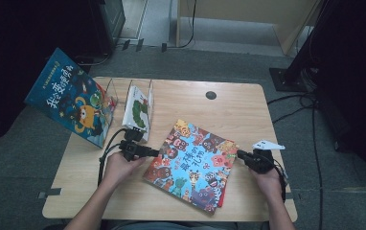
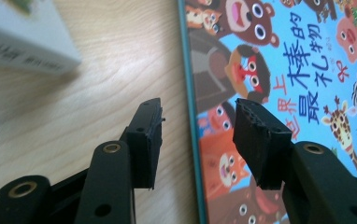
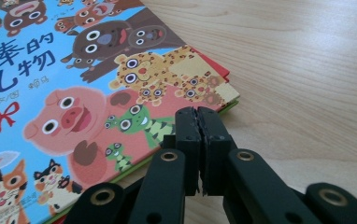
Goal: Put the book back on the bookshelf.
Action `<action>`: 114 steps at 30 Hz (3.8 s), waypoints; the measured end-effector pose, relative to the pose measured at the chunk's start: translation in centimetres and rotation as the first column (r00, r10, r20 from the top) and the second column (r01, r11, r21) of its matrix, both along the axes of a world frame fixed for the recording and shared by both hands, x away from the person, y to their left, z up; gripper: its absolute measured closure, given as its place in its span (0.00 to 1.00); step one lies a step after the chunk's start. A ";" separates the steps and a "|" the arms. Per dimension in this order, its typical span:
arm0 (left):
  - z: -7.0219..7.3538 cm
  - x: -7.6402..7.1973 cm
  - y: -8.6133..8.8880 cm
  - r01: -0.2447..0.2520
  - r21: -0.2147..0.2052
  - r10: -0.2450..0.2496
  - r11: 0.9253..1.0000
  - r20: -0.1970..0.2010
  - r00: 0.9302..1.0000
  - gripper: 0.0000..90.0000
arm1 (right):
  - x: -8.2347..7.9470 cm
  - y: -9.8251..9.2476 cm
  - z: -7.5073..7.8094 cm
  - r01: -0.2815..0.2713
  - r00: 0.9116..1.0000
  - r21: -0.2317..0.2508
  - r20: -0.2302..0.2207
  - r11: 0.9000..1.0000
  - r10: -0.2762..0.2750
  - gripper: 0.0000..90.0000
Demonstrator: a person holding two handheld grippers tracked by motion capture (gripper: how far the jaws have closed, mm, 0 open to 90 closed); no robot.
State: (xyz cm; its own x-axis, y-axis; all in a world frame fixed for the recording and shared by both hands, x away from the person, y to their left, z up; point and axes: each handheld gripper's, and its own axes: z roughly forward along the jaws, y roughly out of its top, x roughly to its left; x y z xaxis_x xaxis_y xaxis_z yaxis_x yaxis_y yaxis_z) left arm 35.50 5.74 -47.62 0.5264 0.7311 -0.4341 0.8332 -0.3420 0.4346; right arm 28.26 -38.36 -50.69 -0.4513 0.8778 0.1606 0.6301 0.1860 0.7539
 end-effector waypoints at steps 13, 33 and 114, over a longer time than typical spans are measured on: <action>-0.9 0.8 -1.2 0.034 0.018 -0.035 0.999 0.012 0.999 0.48 | -0.9 0.4 -0.4 -0.038 0.998 -0.011 -0.041 0.999 0.037 1.00; -1.6 0.7 -2.9 0.090 0.008 -0.090 0.996 0.018 0.996 0.34 | -1.6 0.5 -0.5 -0.083 0.996 -0.009 -0.043 0.997 0.083 1.00; 12.6 2.3 -1.0 0.082 -0.129 -0.103 0.988 -0.166 0.981 0.86 | 0.4 10.0 -0.3 -0.371 0.924 -0.105 0.058 0.923 0.378 0.91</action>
